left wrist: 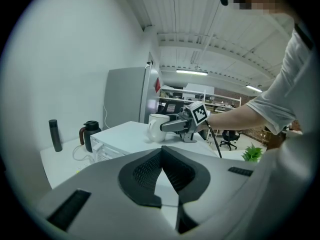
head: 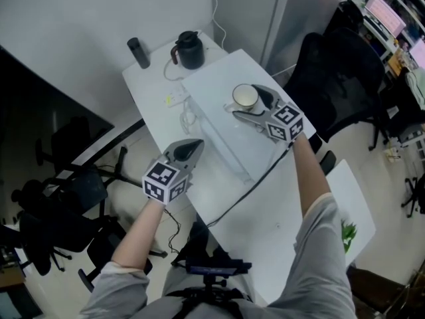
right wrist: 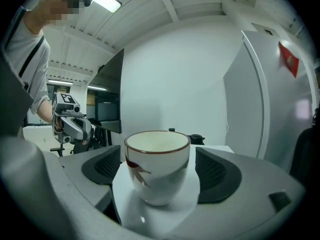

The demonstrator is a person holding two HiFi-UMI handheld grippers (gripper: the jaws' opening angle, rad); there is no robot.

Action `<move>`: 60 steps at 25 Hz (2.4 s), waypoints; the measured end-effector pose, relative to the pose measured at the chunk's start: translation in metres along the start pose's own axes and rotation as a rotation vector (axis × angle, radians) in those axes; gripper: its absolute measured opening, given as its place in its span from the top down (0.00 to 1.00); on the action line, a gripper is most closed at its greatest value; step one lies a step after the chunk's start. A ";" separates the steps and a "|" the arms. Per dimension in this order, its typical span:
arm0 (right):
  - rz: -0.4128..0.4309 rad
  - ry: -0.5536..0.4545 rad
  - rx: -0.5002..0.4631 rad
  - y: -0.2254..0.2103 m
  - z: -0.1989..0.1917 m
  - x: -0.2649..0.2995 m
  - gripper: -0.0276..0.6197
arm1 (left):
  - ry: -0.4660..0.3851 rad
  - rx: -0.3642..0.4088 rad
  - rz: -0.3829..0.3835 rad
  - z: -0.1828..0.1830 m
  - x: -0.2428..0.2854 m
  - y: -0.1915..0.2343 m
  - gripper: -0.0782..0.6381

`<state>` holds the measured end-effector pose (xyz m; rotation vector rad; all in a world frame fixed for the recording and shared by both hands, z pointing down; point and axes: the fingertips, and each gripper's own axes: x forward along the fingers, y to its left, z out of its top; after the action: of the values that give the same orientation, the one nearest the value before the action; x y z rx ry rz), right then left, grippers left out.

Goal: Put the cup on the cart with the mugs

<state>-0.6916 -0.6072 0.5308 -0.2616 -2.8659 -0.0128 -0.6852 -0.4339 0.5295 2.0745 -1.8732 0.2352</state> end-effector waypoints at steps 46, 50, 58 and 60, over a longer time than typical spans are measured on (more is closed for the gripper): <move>-0.459 -0.015 0.096 0.126 0.060 -0.132 0.34 | -0.087 -0.006 0.098 -0.003 -0.071 -0.047 0.89; -0.557 -0.006 0.133 0.151 0.046 -0.157 0.34 | -0.105 -0.016 0.144 -0.013 -0.087 -0.058 0.89; -0.570 -0.012 0.153 0.220 0.025 -0.198 0.34 | -0.112 -0.021 0.184 -0.030 -0.127 -0.097 0.89; -0.567 -0.029 0.162 0.235 0.024 -0.210 0.34 | -0.109 -0.018 0.190 -0.035 -0.137 -0.108 0.89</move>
<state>-0.4564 -0.4127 0.4496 0.5848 -2.8444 0.1142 -0.5910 -0.2849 0.5007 1.9329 -2.1317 0.1525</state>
